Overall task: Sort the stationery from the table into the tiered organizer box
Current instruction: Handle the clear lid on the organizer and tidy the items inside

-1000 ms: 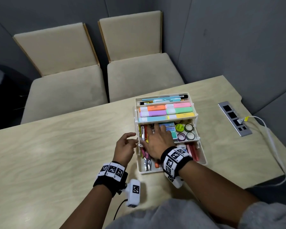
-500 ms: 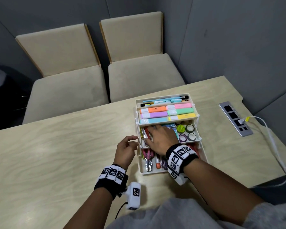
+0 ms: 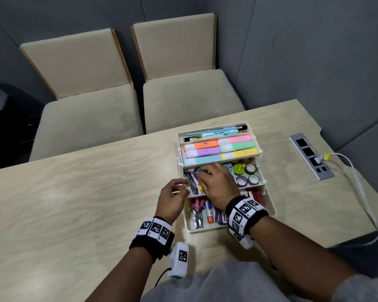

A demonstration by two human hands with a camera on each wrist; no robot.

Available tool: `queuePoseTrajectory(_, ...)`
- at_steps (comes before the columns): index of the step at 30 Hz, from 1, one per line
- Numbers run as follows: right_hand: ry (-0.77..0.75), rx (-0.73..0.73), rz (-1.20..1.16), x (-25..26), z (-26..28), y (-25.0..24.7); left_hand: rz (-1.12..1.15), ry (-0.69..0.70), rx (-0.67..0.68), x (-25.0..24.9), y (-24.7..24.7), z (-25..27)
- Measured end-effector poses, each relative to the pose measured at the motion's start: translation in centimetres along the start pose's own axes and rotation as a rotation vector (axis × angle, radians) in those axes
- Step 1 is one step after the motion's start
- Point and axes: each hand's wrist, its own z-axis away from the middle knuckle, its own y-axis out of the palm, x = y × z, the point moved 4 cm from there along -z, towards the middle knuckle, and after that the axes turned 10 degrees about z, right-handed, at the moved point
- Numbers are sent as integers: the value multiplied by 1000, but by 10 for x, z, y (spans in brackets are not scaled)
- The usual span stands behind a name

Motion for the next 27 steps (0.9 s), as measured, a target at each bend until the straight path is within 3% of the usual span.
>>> queuePoseTrajectory(8, 60, -67, -113, 4, -1, -2, -36, 51, -32, -1, 0, -1)
queuePoseTrajectory(14, 120, -177, -404, -7, 10, -15, -187, 156, 2, -8, 7, 3)
queuePoseTrajectory(22, 298, -390, -387, -54, 68, -59, -790, 500, 120, -22, 33, 3)
queuePoseTrajectory(27, 341, -355, -420, -64, 83, -60, -1164, 596, 122, -25, 54, 3)
